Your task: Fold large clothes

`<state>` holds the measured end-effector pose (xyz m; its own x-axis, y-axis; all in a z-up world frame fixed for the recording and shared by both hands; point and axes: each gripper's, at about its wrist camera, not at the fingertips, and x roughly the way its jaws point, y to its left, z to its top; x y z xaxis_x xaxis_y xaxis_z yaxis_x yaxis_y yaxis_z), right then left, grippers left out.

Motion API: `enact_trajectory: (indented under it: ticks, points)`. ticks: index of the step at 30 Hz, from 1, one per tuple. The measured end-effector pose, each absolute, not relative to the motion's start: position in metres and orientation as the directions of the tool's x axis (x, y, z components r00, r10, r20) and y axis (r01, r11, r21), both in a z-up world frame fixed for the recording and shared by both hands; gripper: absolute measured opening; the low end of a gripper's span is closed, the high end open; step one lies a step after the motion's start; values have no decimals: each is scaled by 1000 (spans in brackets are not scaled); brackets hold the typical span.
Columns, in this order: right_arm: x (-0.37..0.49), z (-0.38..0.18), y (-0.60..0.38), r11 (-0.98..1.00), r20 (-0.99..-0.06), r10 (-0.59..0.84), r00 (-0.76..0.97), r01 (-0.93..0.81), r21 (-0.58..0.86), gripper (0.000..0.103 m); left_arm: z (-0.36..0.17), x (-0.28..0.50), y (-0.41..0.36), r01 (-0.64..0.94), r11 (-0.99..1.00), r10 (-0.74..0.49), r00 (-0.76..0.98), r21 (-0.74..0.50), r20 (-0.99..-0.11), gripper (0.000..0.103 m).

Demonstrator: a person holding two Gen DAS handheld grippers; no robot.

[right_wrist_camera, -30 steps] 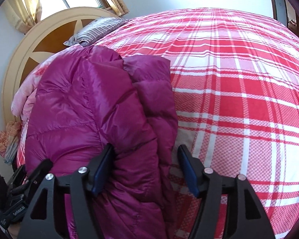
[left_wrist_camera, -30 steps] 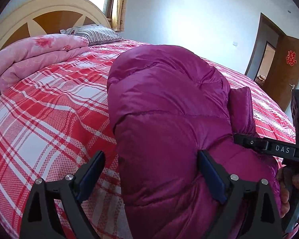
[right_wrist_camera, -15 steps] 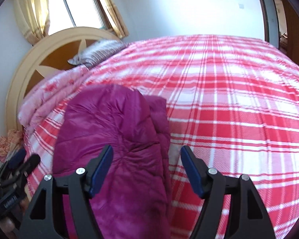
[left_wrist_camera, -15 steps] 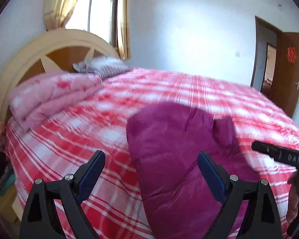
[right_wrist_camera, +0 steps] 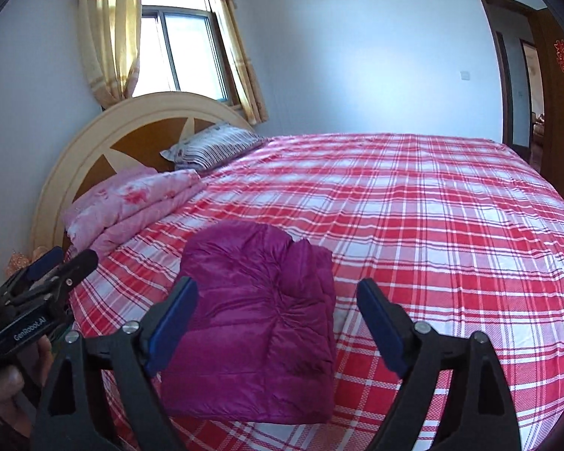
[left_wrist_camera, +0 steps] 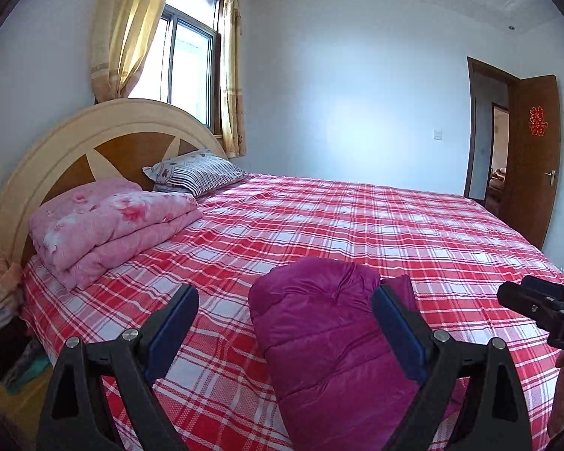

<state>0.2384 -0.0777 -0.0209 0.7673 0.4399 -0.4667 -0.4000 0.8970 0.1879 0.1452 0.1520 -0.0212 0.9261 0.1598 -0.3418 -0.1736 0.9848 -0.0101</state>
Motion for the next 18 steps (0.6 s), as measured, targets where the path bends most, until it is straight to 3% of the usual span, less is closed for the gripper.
enact_trajectory:
  ticks: [18]
  points:
    - [217,-9,-83,900,-409,435,802,-397,180,92,-12,137,150,-180,984,170,934,-5,-314,94]
